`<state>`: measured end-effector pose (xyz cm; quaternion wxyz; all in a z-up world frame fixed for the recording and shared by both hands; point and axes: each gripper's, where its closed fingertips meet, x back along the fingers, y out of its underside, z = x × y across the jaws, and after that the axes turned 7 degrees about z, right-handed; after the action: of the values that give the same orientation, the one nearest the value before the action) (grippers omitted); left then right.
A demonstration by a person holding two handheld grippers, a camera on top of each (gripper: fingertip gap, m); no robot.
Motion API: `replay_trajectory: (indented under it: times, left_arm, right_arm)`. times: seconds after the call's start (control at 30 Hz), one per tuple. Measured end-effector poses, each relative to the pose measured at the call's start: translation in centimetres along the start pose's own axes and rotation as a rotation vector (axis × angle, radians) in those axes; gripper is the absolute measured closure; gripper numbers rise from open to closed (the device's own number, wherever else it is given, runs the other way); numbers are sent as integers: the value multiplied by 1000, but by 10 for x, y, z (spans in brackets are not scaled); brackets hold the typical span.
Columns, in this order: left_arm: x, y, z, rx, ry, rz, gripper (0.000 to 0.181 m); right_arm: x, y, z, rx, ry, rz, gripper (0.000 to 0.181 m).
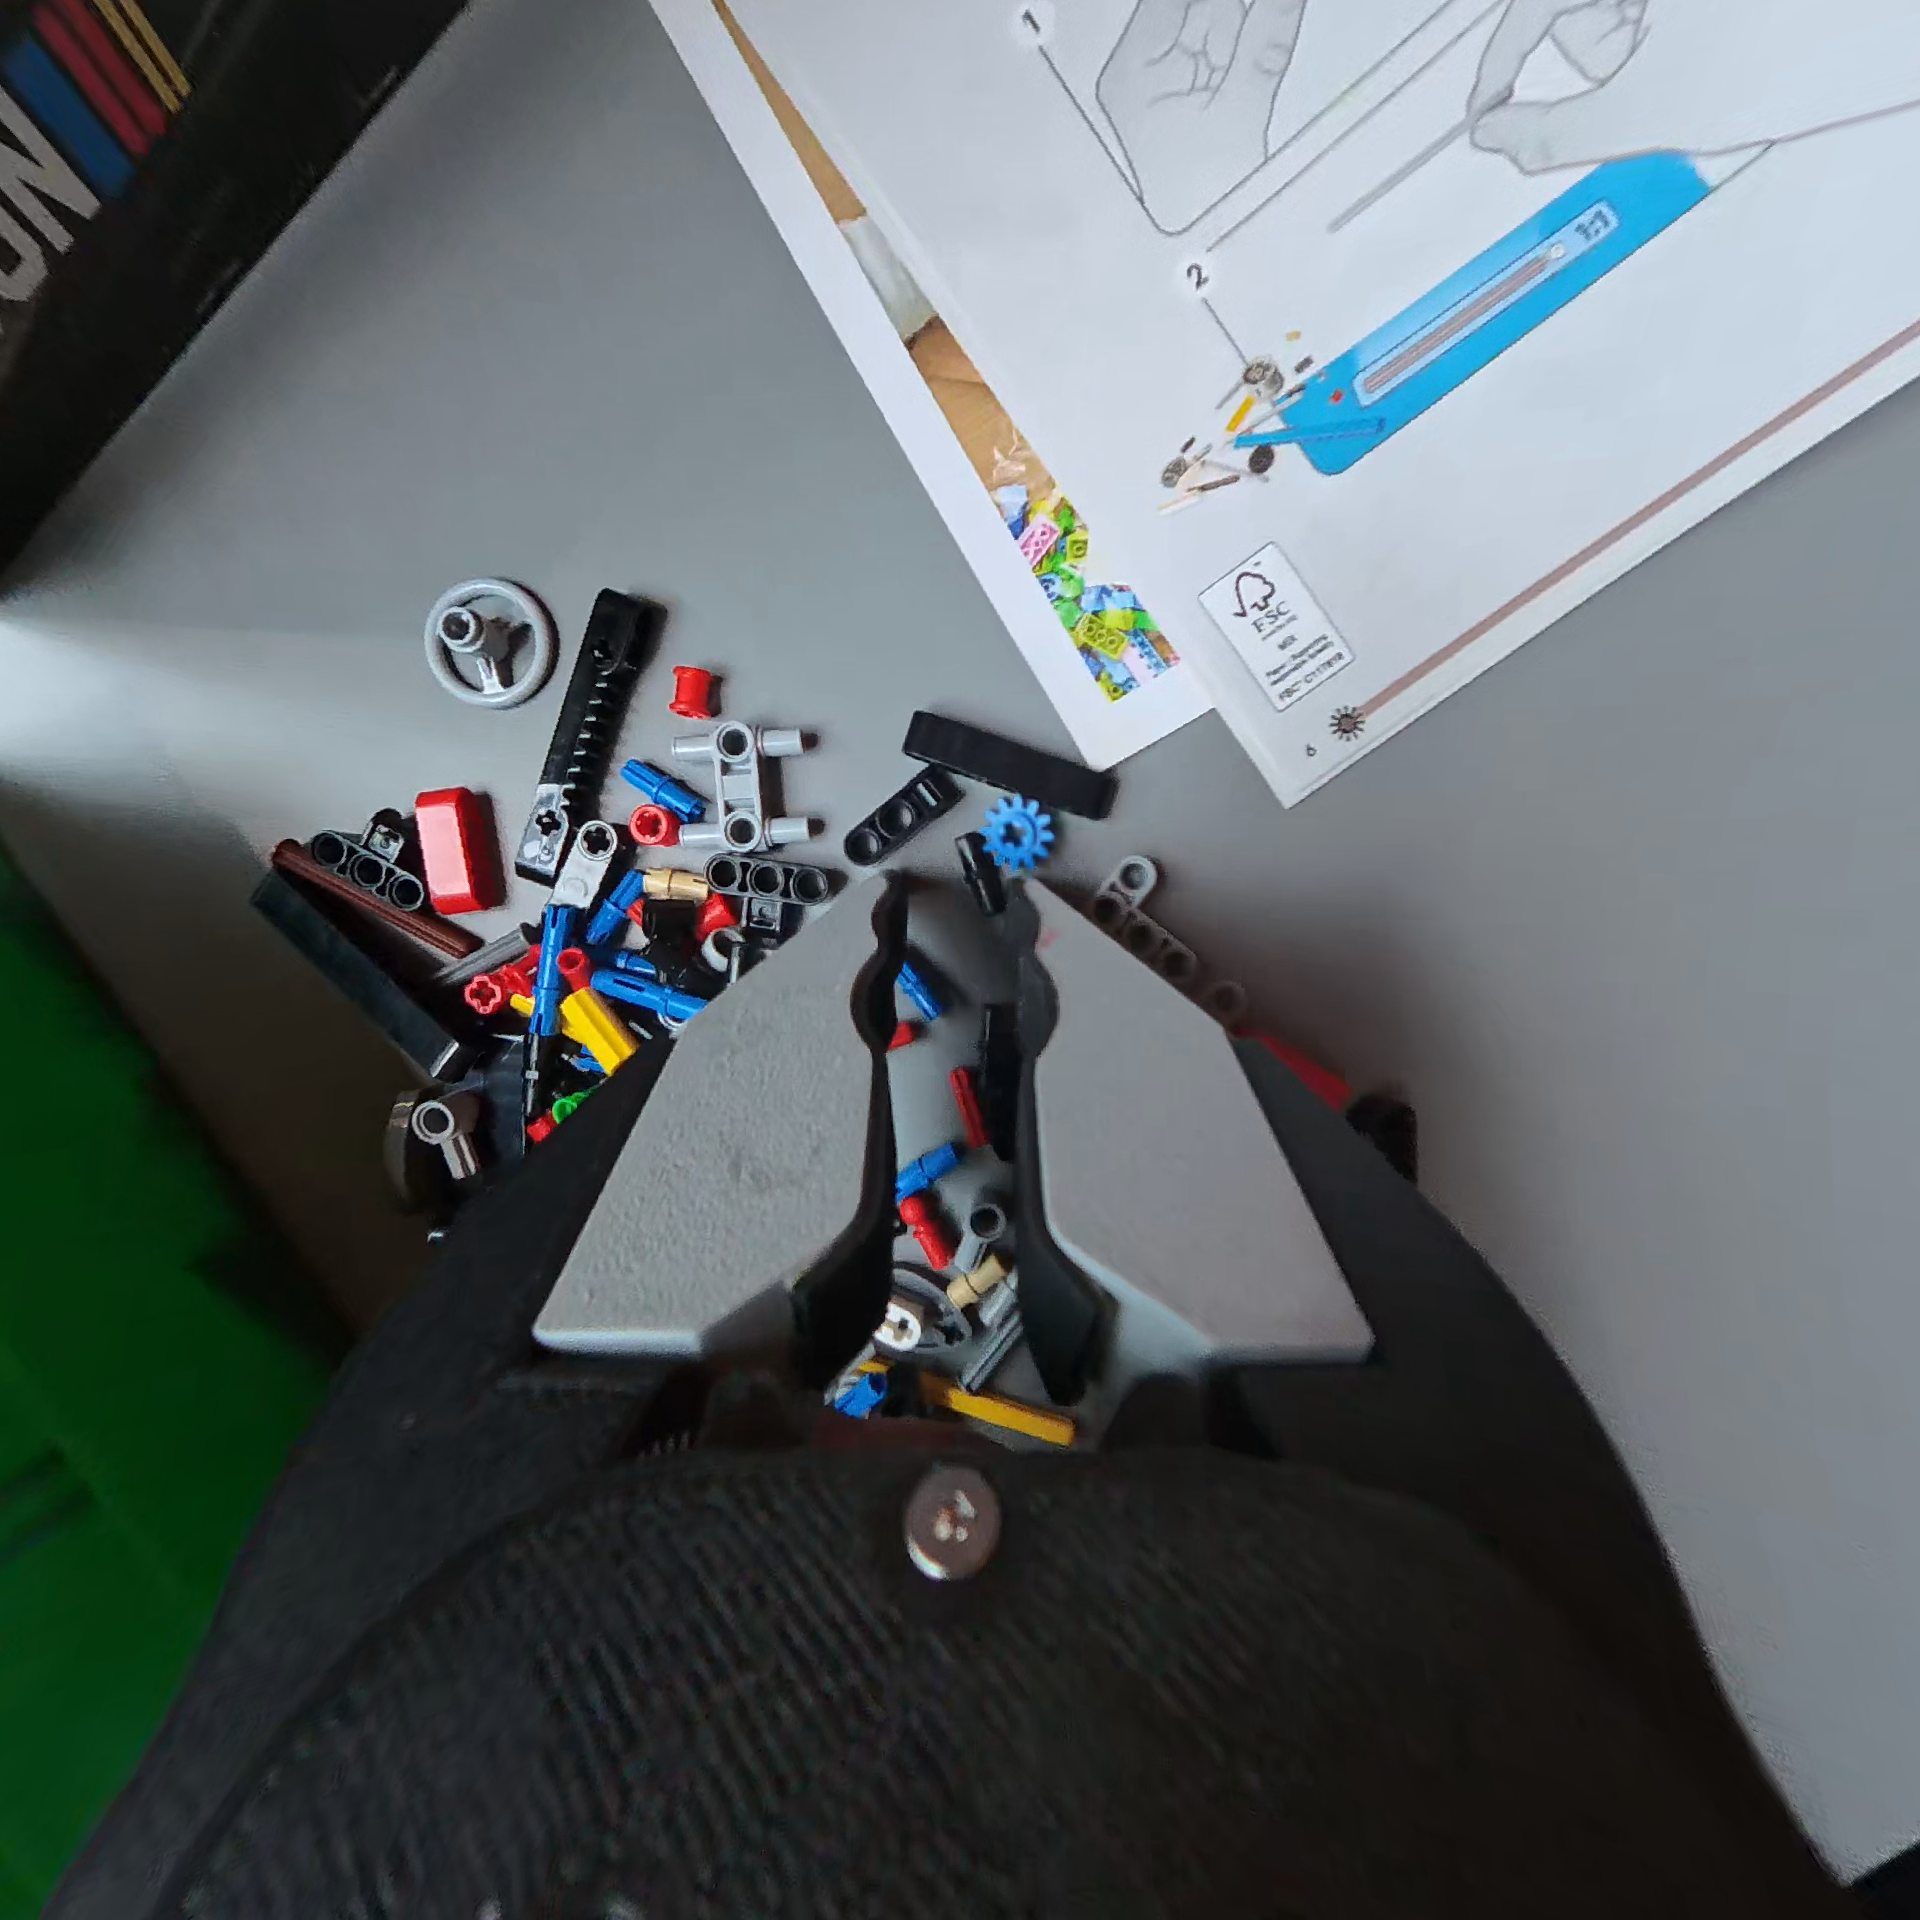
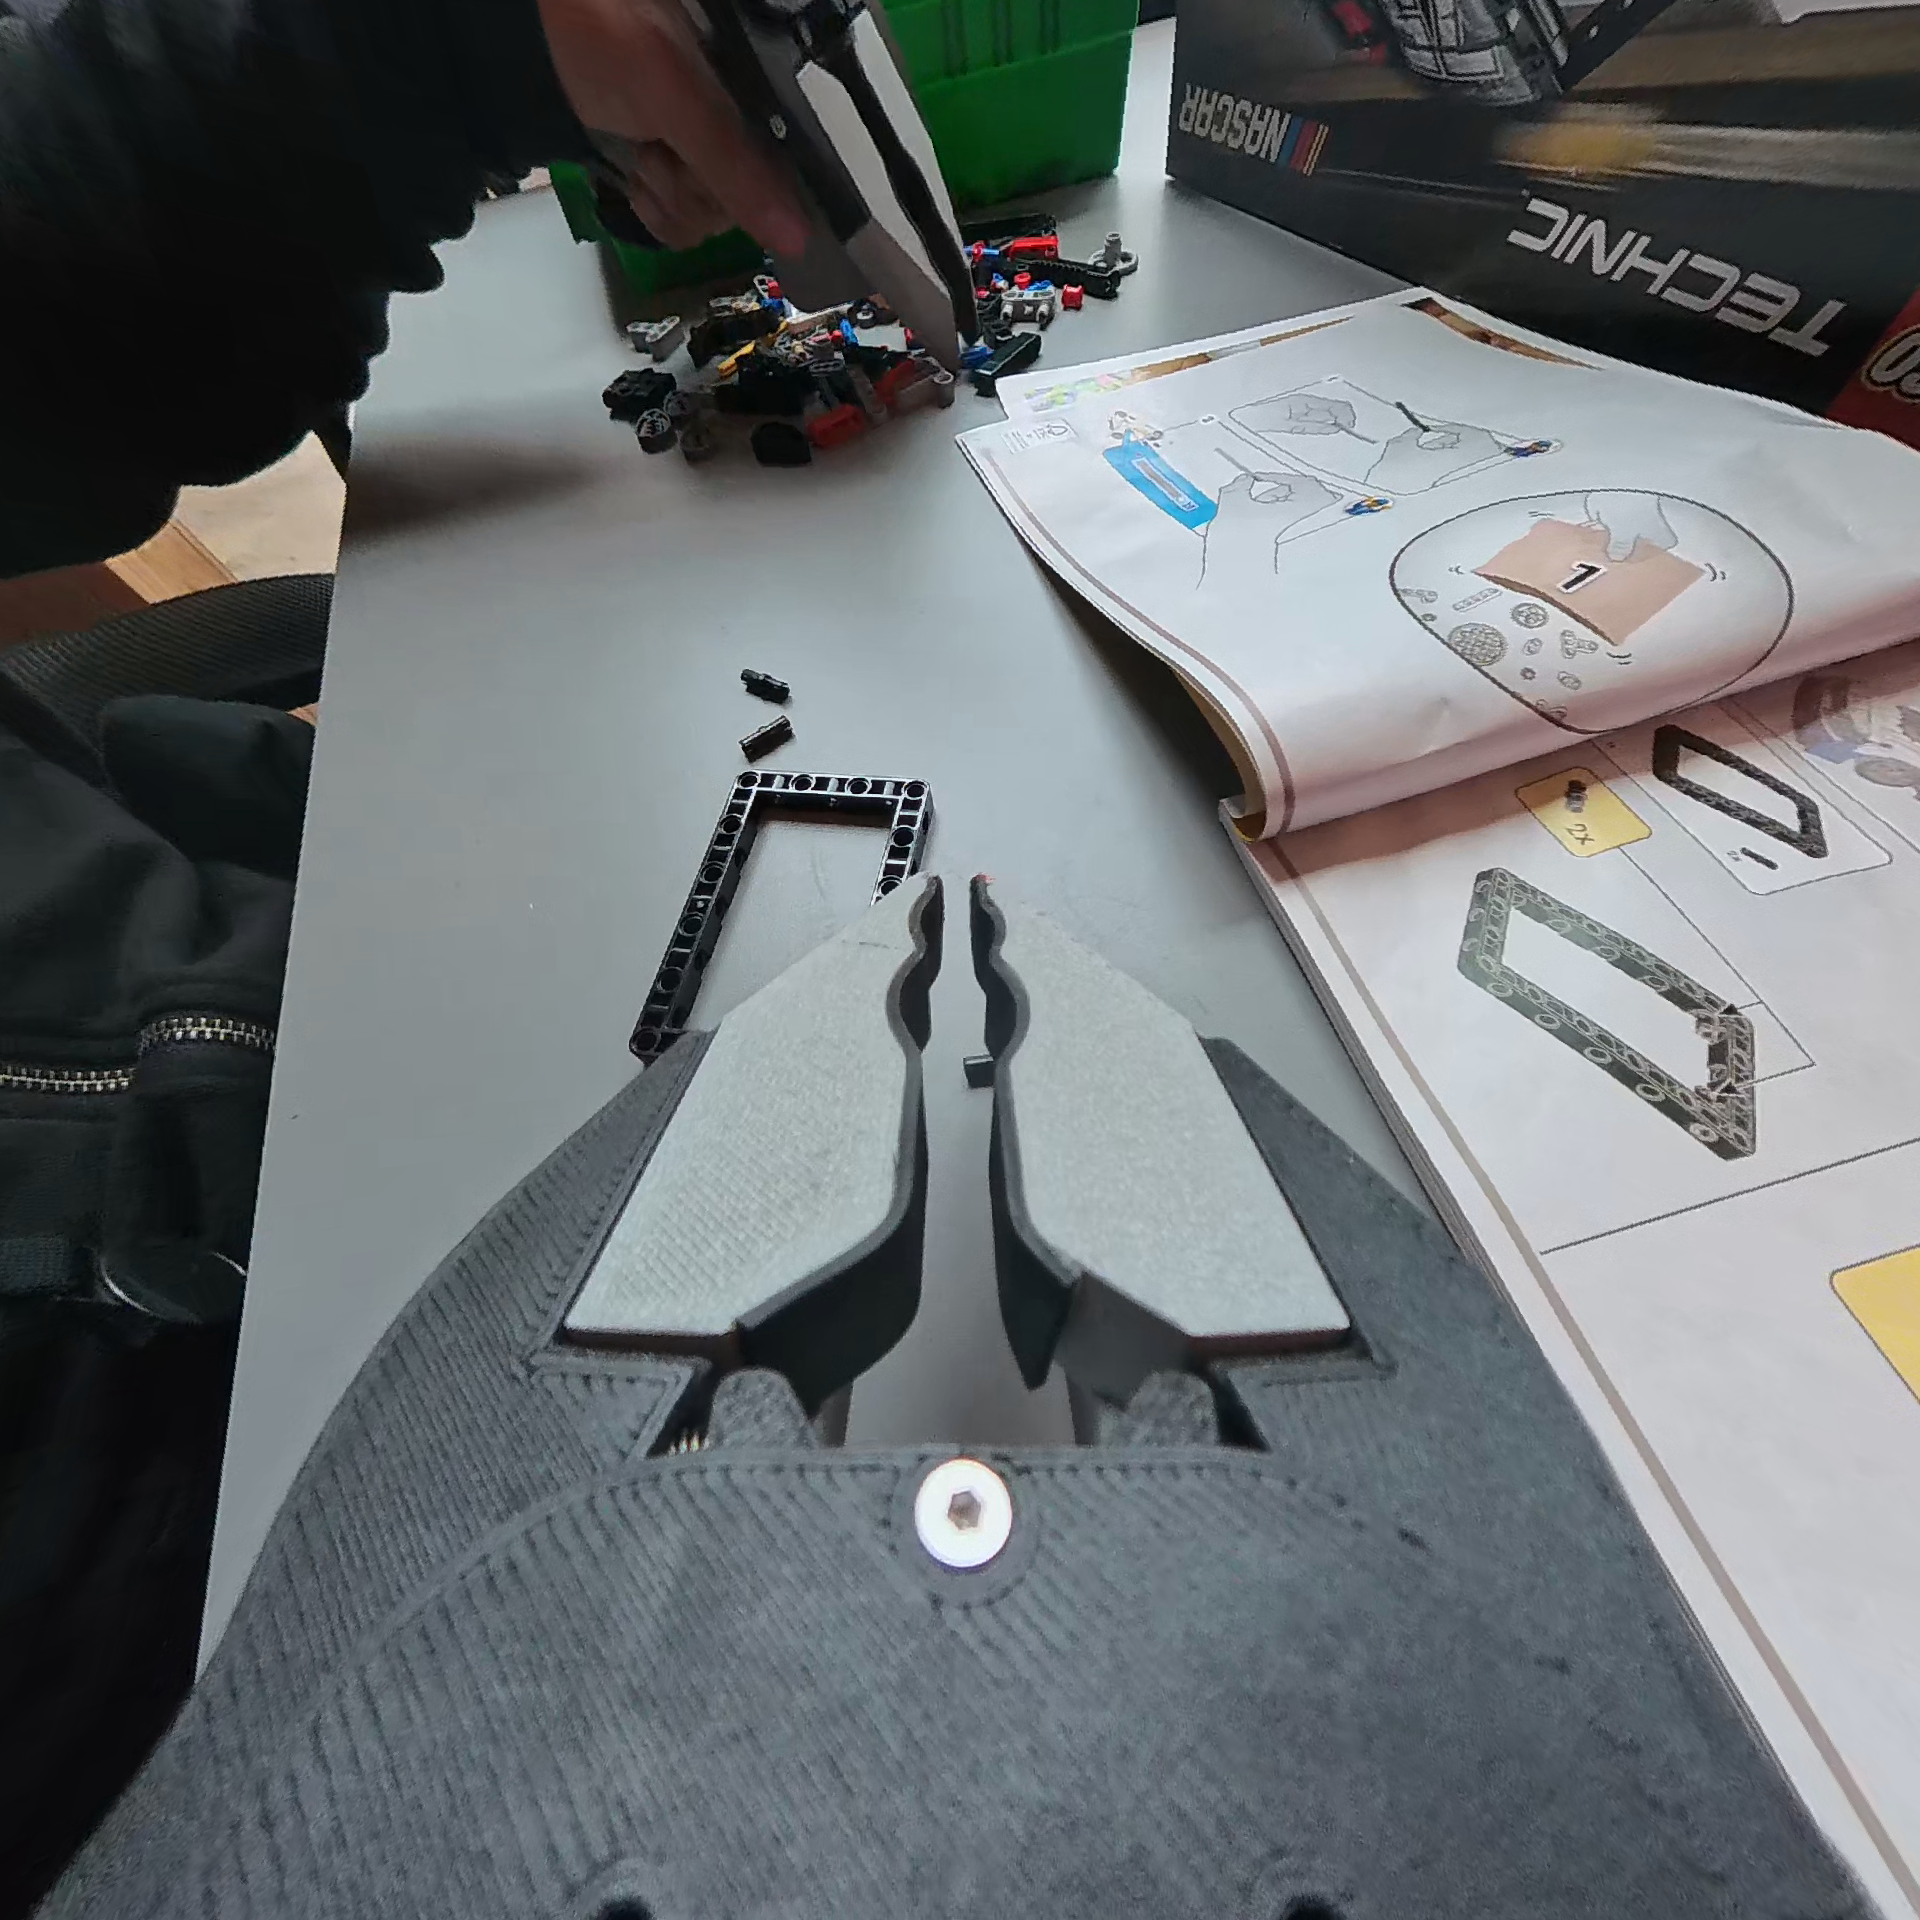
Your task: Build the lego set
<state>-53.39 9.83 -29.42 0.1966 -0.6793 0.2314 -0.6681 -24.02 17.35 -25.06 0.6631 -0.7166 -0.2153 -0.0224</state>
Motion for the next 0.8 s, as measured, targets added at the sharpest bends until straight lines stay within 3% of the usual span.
replay_trajectory:
  times: [0.33, 0.53, 0.67, 0.8]
  left_arm:
    - [-1, -2, 2, -100, -5, -6, 178]
    - [20, -12, 4, -144, -39, 62, 178]
    - [53, -50, 74, -196, 180, 253, 178]
    - [41, -53, 173, -320, 418, 222, 179]
  right_arm:
    - [-1, 1, -1, 8, -1, -5, 181]
    - [-1, 1, -1, 11, 0, -5, 181]
    - [-1, 1, -1, 10, 0, -8, 181]
    - [-1, 2, -1, 15, 2, -12, 181]
